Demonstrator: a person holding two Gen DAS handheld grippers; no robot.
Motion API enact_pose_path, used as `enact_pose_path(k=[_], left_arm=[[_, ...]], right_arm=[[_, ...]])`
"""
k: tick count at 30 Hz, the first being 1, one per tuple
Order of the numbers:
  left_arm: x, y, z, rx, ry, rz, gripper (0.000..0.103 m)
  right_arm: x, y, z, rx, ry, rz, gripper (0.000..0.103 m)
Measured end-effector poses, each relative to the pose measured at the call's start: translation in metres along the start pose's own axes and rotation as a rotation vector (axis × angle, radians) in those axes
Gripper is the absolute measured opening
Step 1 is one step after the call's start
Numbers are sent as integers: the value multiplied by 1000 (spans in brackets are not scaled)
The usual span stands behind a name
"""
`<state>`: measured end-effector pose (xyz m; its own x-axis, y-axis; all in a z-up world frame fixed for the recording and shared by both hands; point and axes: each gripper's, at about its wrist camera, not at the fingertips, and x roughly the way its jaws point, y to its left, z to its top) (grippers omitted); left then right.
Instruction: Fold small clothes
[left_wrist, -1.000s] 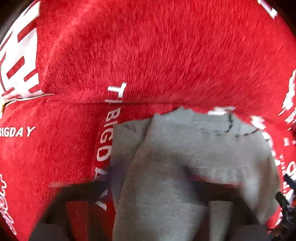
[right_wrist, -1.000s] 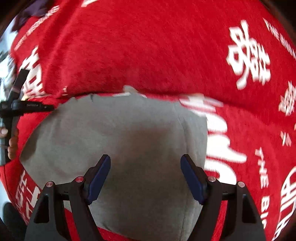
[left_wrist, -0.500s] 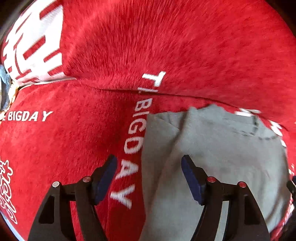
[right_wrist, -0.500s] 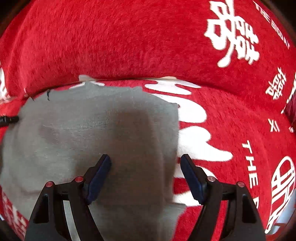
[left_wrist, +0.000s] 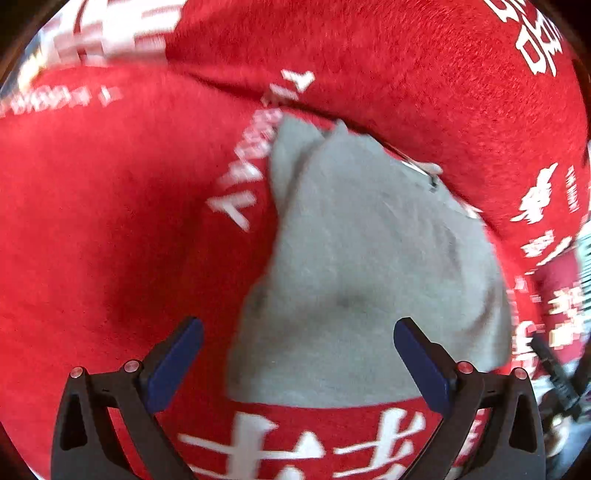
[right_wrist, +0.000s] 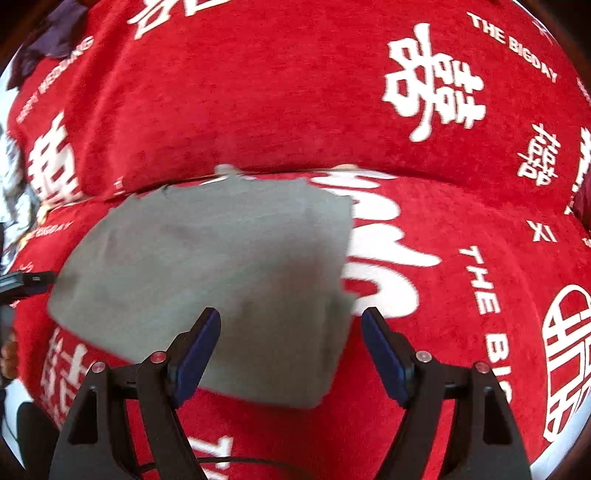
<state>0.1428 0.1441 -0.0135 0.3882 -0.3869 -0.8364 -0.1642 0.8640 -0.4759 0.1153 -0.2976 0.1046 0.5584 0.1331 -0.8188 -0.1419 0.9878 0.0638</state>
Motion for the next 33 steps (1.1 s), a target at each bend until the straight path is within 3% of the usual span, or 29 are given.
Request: enact_pose_path(k=[2,7,8,9,10,14,19,26,29,33], left_arm=[[9,4,-4,-47,16,-74,103],[16,2,6,-87,-47,-87,99],[17,-1,6,-77,-57,-81,75],[17,-4,5,-60,-59,-58,29],[18,-5,5,-54,-48,-55,22],[12,-5,8,-64,-52,-62,19],[-14,-31,13,15,-113,-67,17],[-31,-62,22,56,-144,-79,17],[-30,-81,25,74,-150,-73,17],[-30,-100,30,108,-153,-45,17]], right_arm=[[-4,10,-8,-15,7,15,81],[-11,33,-26,-87,33,16,81],[-12,37,-27,-103,34,15,81],[-13,39,-27,-110,33,15,81],[-13,41,-26,-116,32,13,81],[-15,45,-13,-126,21,9,81],[-1,43,12,-141,7,-17,81],[74,71,50,-205,112,31,81],[113,83,57,-197,170,9,81],[141,85,66,-168,175,-13,94]])
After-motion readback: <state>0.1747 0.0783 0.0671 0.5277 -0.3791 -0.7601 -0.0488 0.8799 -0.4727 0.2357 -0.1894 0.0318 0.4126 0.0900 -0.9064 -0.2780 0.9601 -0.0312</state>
